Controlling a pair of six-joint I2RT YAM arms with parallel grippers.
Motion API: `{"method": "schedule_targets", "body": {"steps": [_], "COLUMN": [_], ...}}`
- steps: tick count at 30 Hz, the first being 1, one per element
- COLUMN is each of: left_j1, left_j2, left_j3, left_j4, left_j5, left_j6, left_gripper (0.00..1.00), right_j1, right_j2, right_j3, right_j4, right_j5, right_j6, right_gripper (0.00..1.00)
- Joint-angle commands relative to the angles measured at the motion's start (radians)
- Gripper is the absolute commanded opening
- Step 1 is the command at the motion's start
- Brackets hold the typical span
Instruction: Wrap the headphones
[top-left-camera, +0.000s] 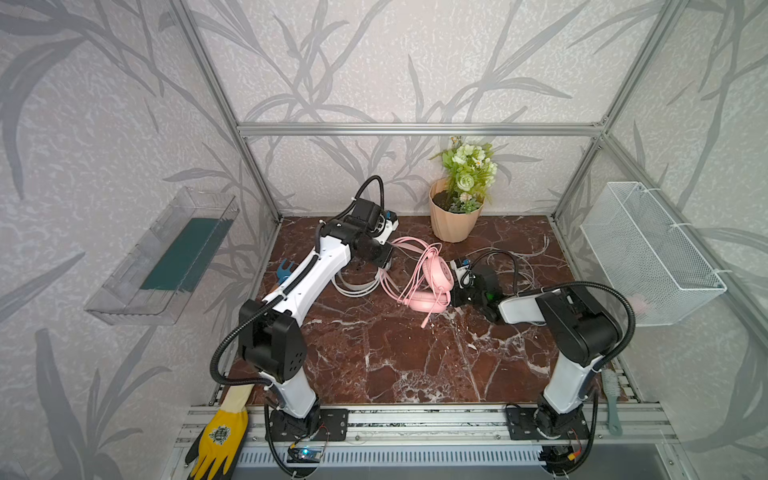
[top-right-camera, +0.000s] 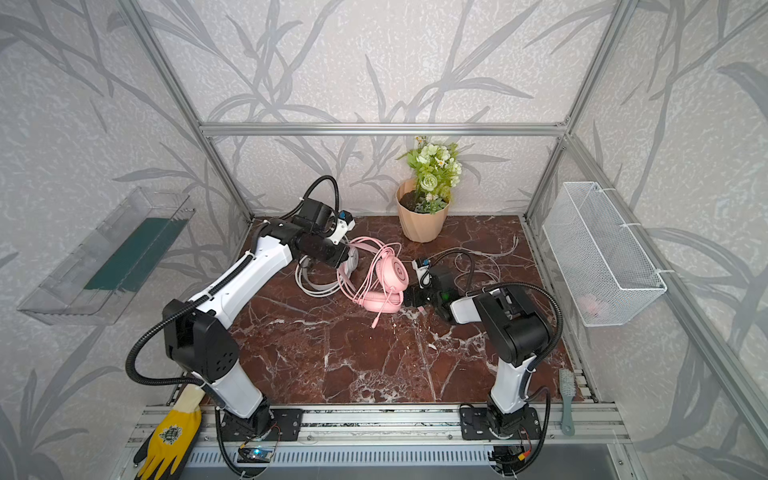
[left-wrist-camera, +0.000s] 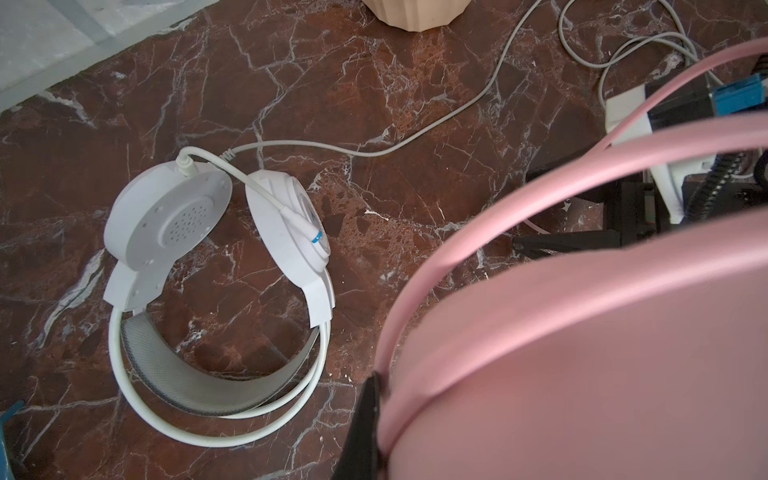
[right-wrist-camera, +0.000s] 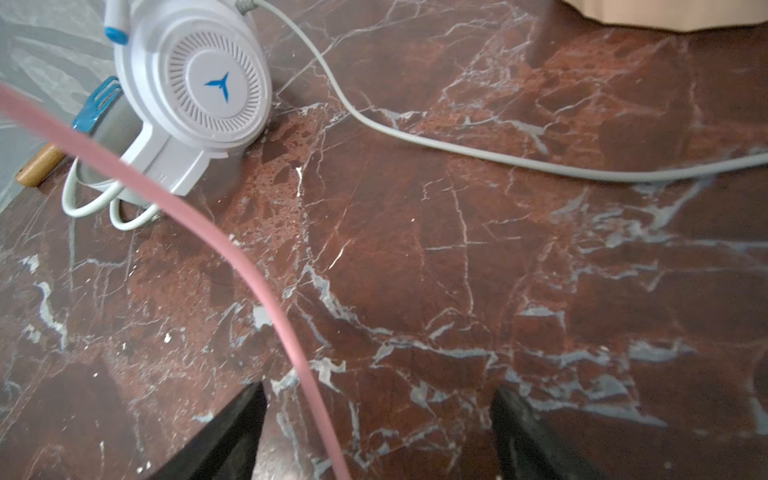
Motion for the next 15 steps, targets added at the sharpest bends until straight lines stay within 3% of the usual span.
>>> {"method": "schedule_targets", "body": {"steps": [1, 5, 11, 15], "left_j1": [0.002, 0.002, 0.004, 0.004], "left_j2": [-0.037, -0.038, -0.038, -0.039], "left_j3": [0.054, 0.057, 0.051, 0.048], "left_j4": [-0.003, 0.001, 0.009, 0.012], "left_j5": [0.062, 0.064, 0.064, 0.065], "left_j6": [-0.025, -0.027, -0.036, -0.041], "left_gripper": [0.0, 0.0, 0.0, 0.0], "right_j1": [0.01, 0.021, 0.032, 0.037], "right_j2": [0.029, 0.054, 0.077, 0.071], "right_j3": [0.054, 0.069, 0.065, 0.044], "right_j4": [0.021, 0.016, 0.037, 0.051], "right_j5": [0.031, 0.032, -0.001, 0.003], "right_j6": [0.0, -0.007, -0.007, -0.003], "right_gripper": [0.77, 0.68, 0.3, 0.22]}}
